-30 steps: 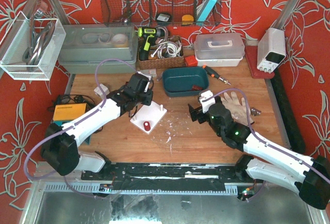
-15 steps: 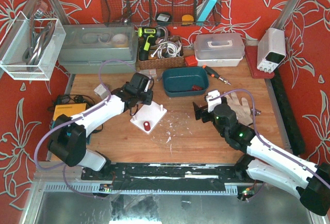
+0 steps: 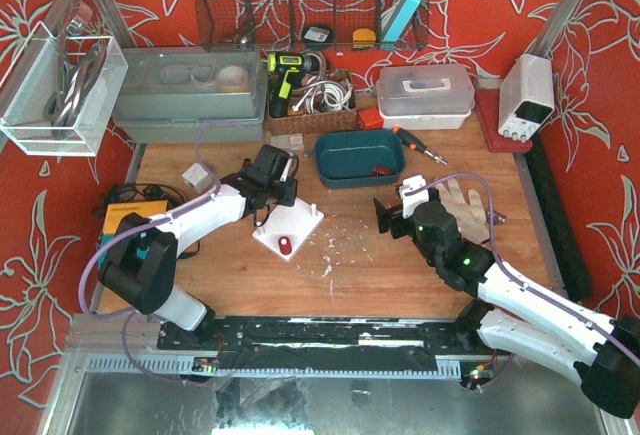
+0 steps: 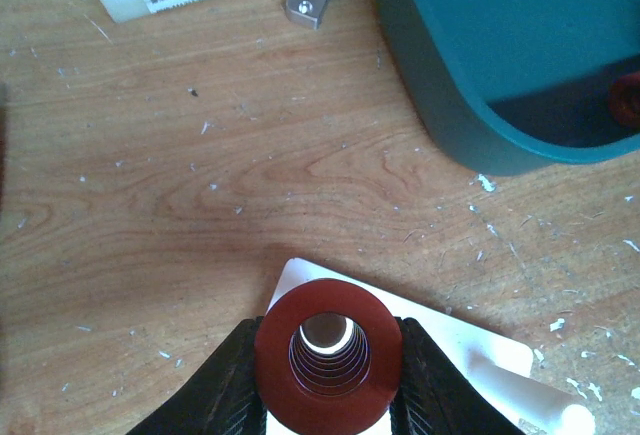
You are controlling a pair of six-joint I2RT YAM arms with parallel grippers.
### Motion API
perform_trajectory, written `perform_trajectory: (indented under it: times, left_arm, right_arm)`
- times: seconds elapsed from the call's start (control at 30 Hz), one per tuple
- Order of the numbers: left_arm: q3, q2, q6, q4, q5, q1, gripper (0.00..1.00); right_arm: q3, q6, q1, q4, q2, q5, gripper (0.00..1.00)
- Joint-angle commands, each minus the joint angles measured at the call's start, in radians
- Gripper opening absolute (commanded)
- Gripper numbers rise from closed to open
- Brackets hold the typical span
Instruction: Install the large spring
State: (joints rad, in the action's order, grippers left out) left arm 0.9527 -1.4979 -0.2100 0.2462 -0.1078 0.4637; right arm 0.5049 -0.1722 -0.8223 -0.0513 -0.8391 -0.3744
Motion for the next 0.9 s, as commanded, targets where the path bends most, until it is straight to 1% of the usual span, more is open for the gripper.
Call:
perform_trajectory:
  times: [0.0,0.13,0.23,0.33,0.43,0.5,0.7,0.8,0.87]
  left_arm:
    - [-0.011,-0.026,-0.017,-0.041,0.007,-0.005,0.03]
    - [-0.018,-0.044,-0.022,-0.066,-0.002,-0.007,0.11]
    - [-0.019,-0.056,-0.023,-0.078,-0.006,-0.007,0.20]
    - [-0.025,-0.064,-0.021,-0.088,-0.009,-0.007,0.30]
    - [-0.025,-0.072,-0.019,-0.087,-0.012,-0.007,0.45]
    - [-0.018,-0.074,-0.018,-0.082,-0.016,-0.007,0.51]
    - [-0.005,-0.039,-0.034,-0.065,-0.025,-0.007,0.61]
    - [-0.026,0.036,-0.052,-0.083,-0.027,-0.007,0.65]
    - [-0.065,0.120,-0.075,-0.132,0.009,-0.007,0.69]
  right_arm:
    - [-0.015,-0.018,0.009,0.001,-0.008,-0.017,0.99]
    - [-0.014,-0.017,0.009,0.002,-0.015,-0.018,0.99]
    - [-0.014,-0.015,0.011,0.001,-0.020,-0.021,0.99]
    - [-0.013,-0.014,0.011,0.001,-0.025,-0.024,0.99]
    - [-0.014,-0.012,0.011,-0.001,-0.025,-0.028,0.99]
    - [-0.014,-0.010,0.011,-0.002,-0.026,-0.032,0.99]
    - [-0.018,-0.020,0.013,-0.007,-0.030,-0.052,0.99]
    - [-0.018,-0.051,0.027,-0.019,-0.045,-0.063,0.99]
    - [0.009,-0.102,0.048,0.002,-0.077,-0.057,0.99]
